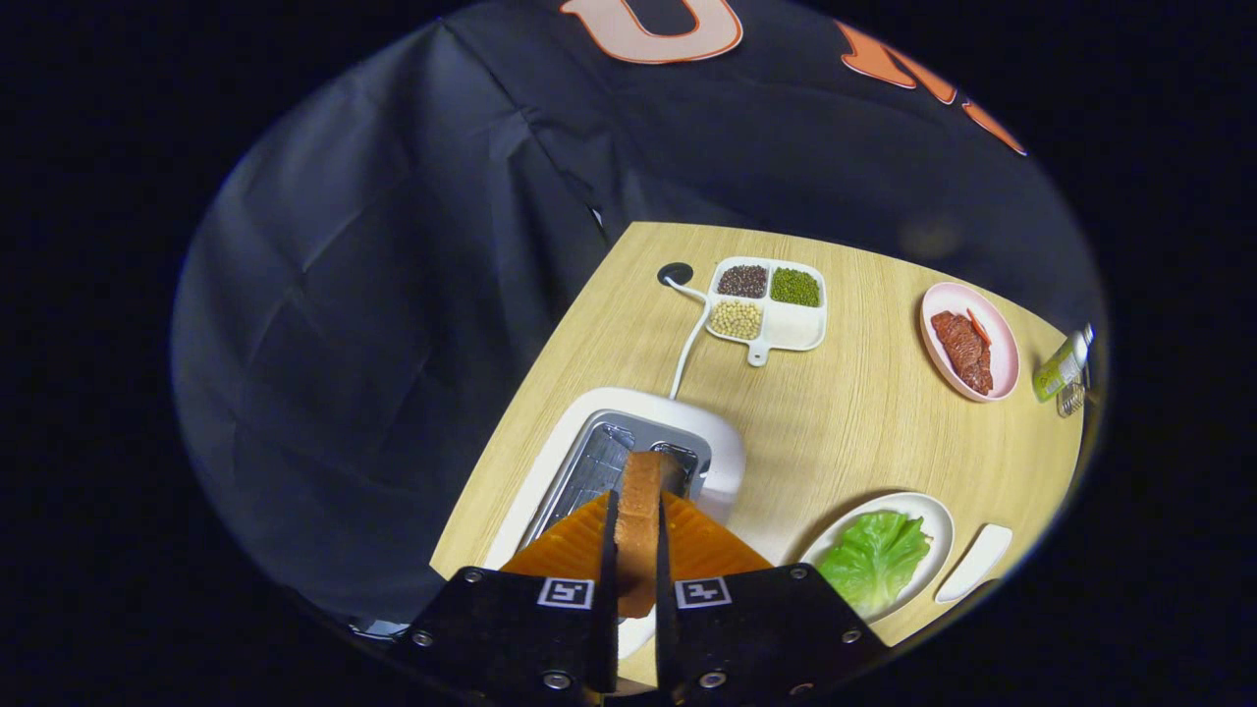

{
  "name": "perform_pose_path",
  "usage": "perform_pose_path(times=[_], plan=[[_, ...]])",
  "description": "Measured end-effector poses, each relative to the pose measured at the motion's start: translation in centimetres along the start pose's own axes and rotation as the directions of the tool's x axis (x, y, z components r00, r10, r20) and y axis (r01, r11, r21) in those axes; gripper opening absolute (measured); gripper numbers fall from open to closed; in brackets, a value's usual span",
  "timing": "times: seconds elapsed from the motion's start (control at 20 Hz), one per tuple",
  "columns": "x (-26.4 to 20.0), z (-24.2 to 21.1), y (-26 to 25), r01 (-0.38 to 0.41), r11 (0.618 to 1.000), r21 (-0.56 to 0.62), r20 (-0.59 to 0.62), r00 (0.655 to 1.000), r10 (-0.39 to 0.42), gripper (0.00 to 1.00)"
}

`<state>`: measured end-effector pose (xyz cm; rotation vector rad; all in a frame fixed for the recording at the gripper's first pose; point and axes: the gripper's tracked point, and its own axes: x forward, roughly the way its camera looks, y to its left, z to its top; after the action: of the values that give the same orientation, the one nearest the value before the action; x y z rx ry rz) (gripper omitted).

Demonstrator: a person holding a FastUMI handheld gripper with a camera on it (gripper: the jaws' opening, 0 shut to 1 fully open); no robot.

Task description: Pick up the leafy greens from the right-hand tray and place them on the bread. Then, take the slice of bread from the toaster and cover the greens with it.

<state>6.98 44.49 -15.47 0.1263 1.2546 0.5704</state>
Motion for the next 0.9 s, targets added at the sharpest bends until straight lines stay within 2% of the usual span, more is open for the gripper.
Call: perform_pose_path(times=[0.35, 0.65, 0.9], plan=[[-5.8, 1.0, -0.6, -0.137, 0.99, 0.037, 0.144, 0.981, 0.13, 0.16], [-10.3, 0.5, -3.8, -0.197, 0.978, 0.069, 0.244, 0.954, 0.175, 0.16], [-11.8, -1.2, -7.2, -0.219, 0.971, 0.1, 0.276, 0.943, 0.185, 0.16]])
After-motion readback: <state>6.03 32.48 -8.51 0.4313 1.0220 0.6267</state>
